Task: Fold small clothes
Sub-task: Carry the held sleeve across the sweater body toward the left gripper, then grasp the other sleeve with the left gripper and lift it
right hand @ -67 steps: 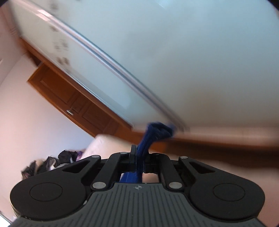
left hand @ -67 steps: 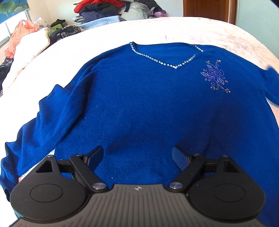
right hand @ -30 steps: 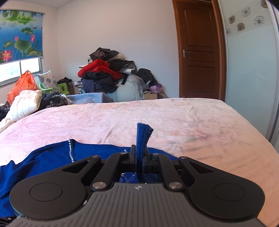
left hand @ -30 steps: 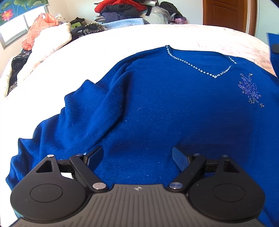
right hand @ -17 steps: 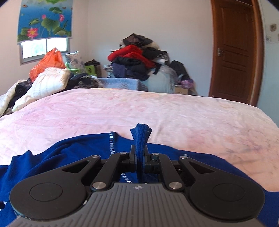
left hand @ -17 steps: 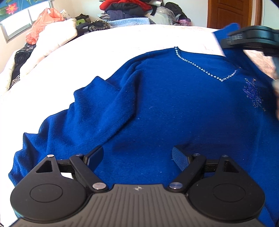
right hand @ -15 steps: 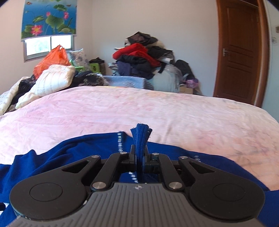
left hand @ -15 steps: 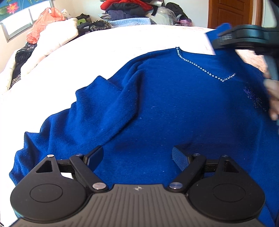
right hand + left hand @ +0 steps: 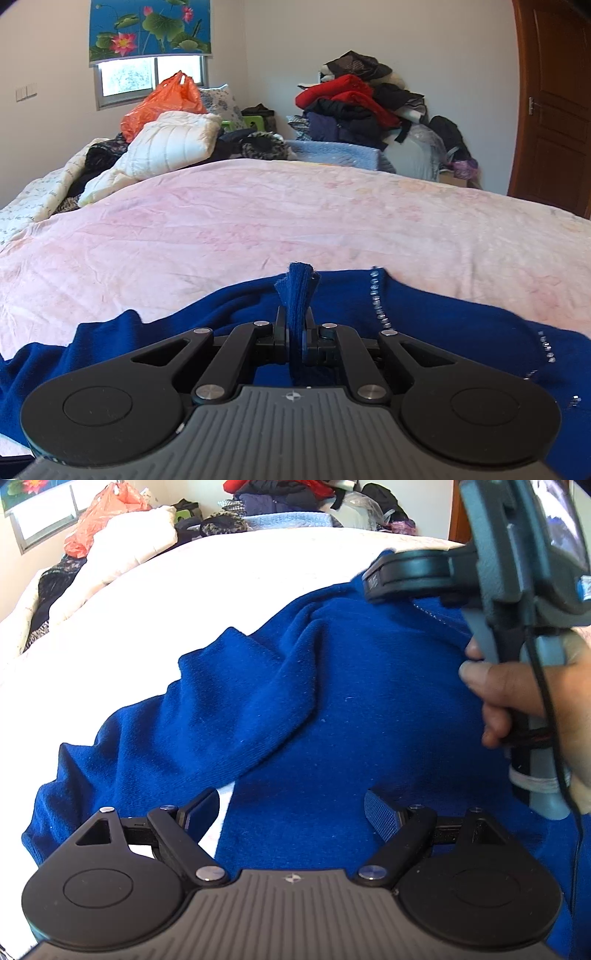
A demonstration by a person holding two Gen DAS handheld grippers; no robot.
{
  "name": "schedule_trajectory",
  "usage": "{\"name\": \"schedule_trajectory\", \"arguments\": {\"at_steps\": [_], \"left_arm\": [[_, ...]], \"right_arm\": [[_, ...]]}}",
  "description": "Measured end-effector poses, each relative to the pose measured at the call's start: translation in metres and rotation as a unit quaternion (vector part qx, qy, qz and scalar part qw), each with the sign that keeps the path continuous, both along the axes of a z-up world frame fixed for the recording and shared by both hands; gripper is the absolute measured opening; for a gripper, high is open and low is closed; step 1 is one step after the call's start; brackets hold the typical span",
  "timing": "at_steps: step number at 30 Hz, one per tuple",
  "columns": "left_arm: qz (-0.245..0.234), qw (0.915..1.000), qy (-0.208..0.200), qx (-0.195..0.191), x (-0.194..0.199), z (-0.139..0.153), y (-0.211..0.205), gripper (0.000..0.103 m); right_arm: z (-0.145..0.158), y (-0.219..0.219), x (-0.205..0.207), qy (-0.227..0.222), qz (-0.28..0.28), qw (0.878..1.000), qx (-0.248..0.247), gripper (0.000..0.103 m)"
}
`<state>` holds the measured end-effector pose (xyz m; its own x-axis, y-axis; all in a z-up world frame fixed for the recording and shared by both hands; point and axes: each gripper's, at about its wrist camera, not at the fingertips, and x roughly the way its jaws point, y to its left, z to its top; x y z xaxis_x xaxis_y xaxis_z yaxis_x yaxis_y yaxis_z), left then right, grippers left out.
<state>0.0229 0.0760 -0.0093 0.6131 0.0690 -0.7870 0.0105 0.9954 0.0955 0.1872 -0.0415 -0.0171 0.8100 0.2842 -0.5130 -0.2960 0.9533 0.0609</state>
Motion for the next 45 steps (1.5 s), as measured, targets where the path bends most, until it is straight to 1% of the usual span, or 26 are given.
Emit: {"name": "schedule_trajectory", "arguments": {"at_steps": [1, 2, 3, 4, 5, 7, 9, 11, 13, 16, 18, 20, 21, 23, 24, 26, 29, 30, 32, 33, 34, 35, 37, 38, 42, 45], "left_arm": [[0.002, 1.0000, 0.000, -0.002, 0.000, 0.000, 0.002, 0.086], [0.004, 1.0000, 0.001, -0.003, 0.000, 0.000, 0.004, 0.086], [0.006, 1.0000, 0.001, -0.005, 0.000, 0.000, 0.006, 0.086], [0.007, 1.0000, 0.001, -0.006, -0.001, 0.001, 0.008, 0.086], [0.008, 0.9999, 0.001, -0.008, -0.001, 0.001, 0.010, 0.086], [0.011, 0.9999, 0.001, -0.012, -0.003, 0.001, 0.013, 0.086], [0.014, 0.9998, 0.005, -0.016, -0.004, -0.001, 0.014, 0.086], [0.013, 0.9997, 0.008, -0.020, -0.004, -0.002, 0.014, 0.086], [0.011, 0.9997, 0.009, -0.020, -0.005, -0.003, 0.013, 0.086], [0.012, 0.9998, 0.009, -0.014, -0.007, -0.003, 0.012, 0.086], [0.014, 0.9998, 0.008, -0.014, -0.007, -0.002, 0.014, 0.086], [0.017, 0.9998, 0.005, -0.012, -0.008, -0.002, 0.016, 0.086], [0.020, 0.9997, 0.004, -0.010, -0.008, -0.002, 0.016, 0.086], [0.026, 0.9996, 0.007, -0.012, -0.007, -0.004, 0.018, 0.086], [0.028, 0.9994, 0.009, -0.016, -0.005, -0.005, 0.019, 0.086], [0.028, 0.9994, 0.011, -0.020, -0.005, -0.006, 0.019, 0.086], [0.028, 0.9995, 0.006, -0.015, -0.004, -0.006, 0.019, 0.086], [0.029, 0.9995, 0.006, -0.014, -0.004, -0.006, 0.019, 0.086], [0.030, 0.9994, 0.008, -0.015, -0.004, -0.007, 0.019, 0.086], [0.031, 0.9994, 0.008, -0.016, -0.004, -0.007, 0.019, 0.086], [0.032, 0.9993, 0.009, -0.016, -0.004, -0.007, 0.019, 0.086], [0.032, 0.9993, 0.009, -0.015, -0.004, -0.008, 0.019, 0.086], [0.033, 0.9993, 0.009, -0.015, -0.005, -0.008, 0.018, 0.086], [0.033, 0.9993, 0.010, -0.014, -0.005, -0.008, 0.018, 0.086], [0.033, 0.9993, 0.009, -0.015, -0.005, -0.009, 0.019, 0.086], [0.034, 0.9992, 0.010, -0.015, -0.005, -0.010, 0.020, 0.086]], "right_arm": [[-0.003, 0.002, 0.001, 0.010, 0.010, 1.000, 0.007, 0.015], [-0.007, 0.003, 0.003, 0.026, 0.020, 0.999, 0.018, 0.017], [-0.010, 0.003, 0.006, 0.045, 0.029, 0.998, 0.033, 0.026], [-0.012, -0.001, 0.009, 0.068, 0.043, 0.995, 0.060, 0.040], [-0.014, -0.006, 0.009, 0.084, 0.051, 0.991, 0.094, 0.043], [-0.009, -0.021, 0.004, 0.083, 0.050, 0.983, 0.154, 0.043], [-0.001, -0.032, -0.002, 0.075, 0.032, 0.981, 0.177, 0.043], [0.007, -0.038, -0.008, 0.067, 0.014, 0.985, 0.159, 0.043], [0.008, -0.034, -0.012, 0.073, 0.020, 0.989, 0.127, 0.041], [-0.006, -0.019, -0.012, 0.113, 0.037, 0.989, 0.087, 0.043], [-0.018, -0.012, -0.011, 0.131, 0.030, 0.989, 0.061, 0.043], [-0.017, -0.012, -0.020, 0.117, 0.018, 0.991, 0.057, 0.043], [-0.013, -0.014, -0.025, 0.110, 0.021, 0.992, 0.063, 0.045], [-0.008, -0.017, -0.036, 0.098, 0.028, 0.992, 0.077, 0.054], [-0.008, -0.018, -0.039, 0.097, 0.028, 0.992, 0.074, 0.062], [-0.012, -0.019, -0.045, 0.092, 0.016, 0.994, 0.049, 0.063], [-0.022, -0.023, -0.051, 0.079, -0.002, 0.997, 0.026, 0.063], [-0.026, -0.024, -0.053, 0.076, -0.007, 0.997, 0.019, 0.066], [-0.034, -0.024, -0.056, 0.064, -0.007, 0.998, 0.001, 0.074], [-0.038, -0.021, -0.058, 0.053, 0.003, 0.999, -0.009, 0.083], [-0.042, -0.017, -0.061, 0.046, 0.017, 0.999, -0.020, 0.096], [-0.045, -0.012, -0.062, 0.047, 0.034, 0.998, -0.034, 0.103], [-0.047, 0.000, -0.064, 0.038, 0.040, 0.996, -0.074, 0.103], [-0.046, 0.002, -0.066, 0.033, 0.041, 0.995, -0.079, 0.103], [-0.045, -0.005, -0.063, 0.041, 0.040, 0.997, -0.059, 0.103], [-0.046, -0.004, -0.065, 0.038, 0.039, 0.997, -0.062, 0.103]]}}
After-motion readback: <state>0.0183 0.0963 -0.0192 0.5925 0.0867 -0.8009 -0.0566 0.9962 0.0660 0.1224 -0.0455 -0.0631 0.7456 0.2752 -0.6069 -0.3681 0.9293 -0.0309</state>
